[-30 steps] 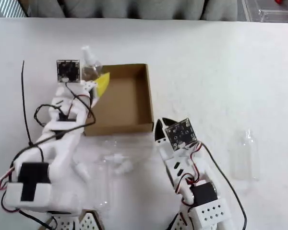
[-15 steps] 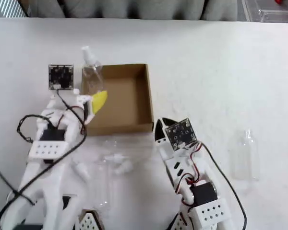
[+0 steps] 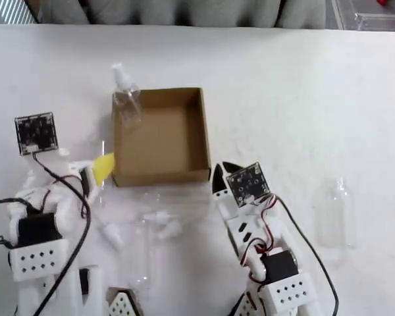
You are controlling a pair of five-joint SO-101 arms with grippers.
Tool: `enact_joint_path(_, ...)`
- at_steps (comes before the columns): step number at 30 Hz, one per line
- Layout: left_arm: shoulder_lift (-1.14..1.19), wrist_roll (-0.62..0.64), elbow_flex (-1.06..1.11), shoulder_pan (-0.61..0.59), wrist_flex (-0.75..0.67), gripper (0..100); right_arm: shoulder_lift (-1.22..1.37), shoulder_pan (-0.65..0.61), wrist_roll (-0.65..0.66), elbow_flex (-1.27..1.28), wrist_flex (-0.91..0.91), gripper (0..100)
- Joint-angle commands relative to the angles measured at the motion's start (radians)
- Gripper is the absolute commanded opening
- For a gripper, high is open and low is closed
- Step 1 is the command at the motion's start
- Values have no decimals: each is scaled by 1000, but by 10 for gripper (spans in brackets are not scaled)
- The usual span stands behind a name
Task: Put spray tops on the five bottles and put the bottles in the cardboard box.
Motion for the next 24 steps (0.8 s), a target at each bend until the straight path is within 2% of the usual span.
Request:
enact_joint_path(1,-73,-57,-8,-16,149,350,-5,13,2,9,2,15)
enact_joint_path(5,-101,-61,-3,-30,247,350,-12,33,2,9,10,15)
enact_joint_path(9,-119,-63,74,15,261,338,-12,38,2,9,10,15)
enact_joint_path(12,-119,-63,150,76,207,234,-12,38,2,9,8,15)
enact_joint_path(16,-119,-63,244,133,80,6,-12,38,2,9,8,15)
enact_joint_path(19,-117,-57,288,153,28,72,-12,38,2,9,8,15)
enact_joint_path(22,-116,-55,315,183,-20,21,-12,38,2,9,8,15)
enact_joint_path(24,-114,-54,327,200,-52,26,-12,36,2,9,8,15)
